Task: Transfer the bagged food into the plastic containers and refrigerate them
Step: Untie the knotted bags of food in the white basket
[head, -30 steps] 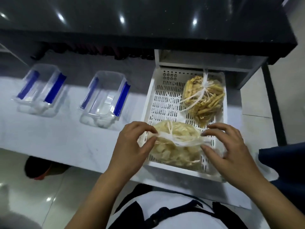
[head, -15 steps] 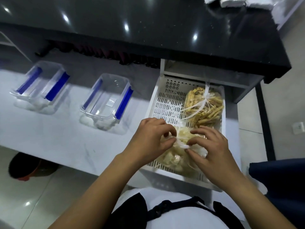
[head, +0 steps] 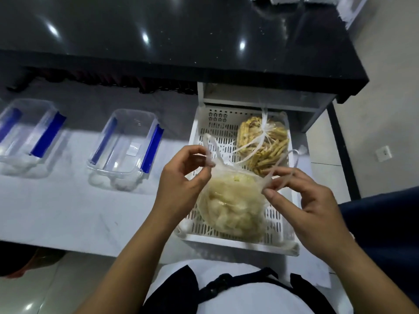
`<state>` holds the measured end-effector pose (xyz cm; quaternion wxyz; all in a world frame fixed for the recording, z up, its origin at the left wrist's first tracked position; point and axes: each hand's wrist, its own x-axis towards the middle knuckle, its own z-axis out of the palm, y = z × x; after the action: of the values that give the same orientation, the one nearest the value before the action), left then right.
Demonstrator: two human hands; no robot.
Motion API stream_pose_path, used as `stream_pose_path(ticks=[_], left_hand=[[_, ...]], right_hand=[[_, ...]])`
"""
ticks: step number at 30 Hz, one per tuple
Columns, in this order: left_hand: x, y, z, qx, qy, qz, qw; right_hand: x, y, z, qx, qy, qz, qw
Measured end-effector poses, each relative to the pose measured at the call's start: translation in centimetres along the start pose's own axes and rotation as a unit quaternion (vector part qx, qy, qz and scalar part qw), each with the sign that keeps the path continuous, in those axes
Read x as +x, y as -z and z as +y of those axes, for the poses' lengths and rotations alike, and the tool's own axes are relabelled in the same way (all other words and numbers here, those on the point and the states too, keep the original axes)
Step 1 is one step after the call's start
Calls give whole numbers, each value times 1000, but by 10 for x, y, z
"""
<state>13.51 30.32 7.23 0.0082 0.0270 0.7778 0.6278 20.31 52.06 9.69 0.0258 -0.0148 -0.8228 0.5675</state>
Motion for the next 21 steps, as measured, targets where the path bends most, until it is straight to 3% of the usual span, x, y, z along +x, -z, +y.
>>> stream_pose_path(ticks=[7, 14, 16, 19, 21], left_hand=[[6, 8, 16, -65, 10, -66, 996], [20, 28, 55, -157, -9, -83, 984], [25, 34, 67, -197, 9, -86, 977], [29, 40, 87, -225, 30, -103, 969], [26, 45, 96, -226, 43, -134, 964]], right_hand=[[-1, 15, -9, 1, 44, 61, 997], [14, 33, -25, -126, 147, 192, 962], [18, 34, -32, -77, 130, 225, 963], [20, 28, -47, 110, 36, 224, 968], [17, 28, -54, 138, 13, 220, 966]])
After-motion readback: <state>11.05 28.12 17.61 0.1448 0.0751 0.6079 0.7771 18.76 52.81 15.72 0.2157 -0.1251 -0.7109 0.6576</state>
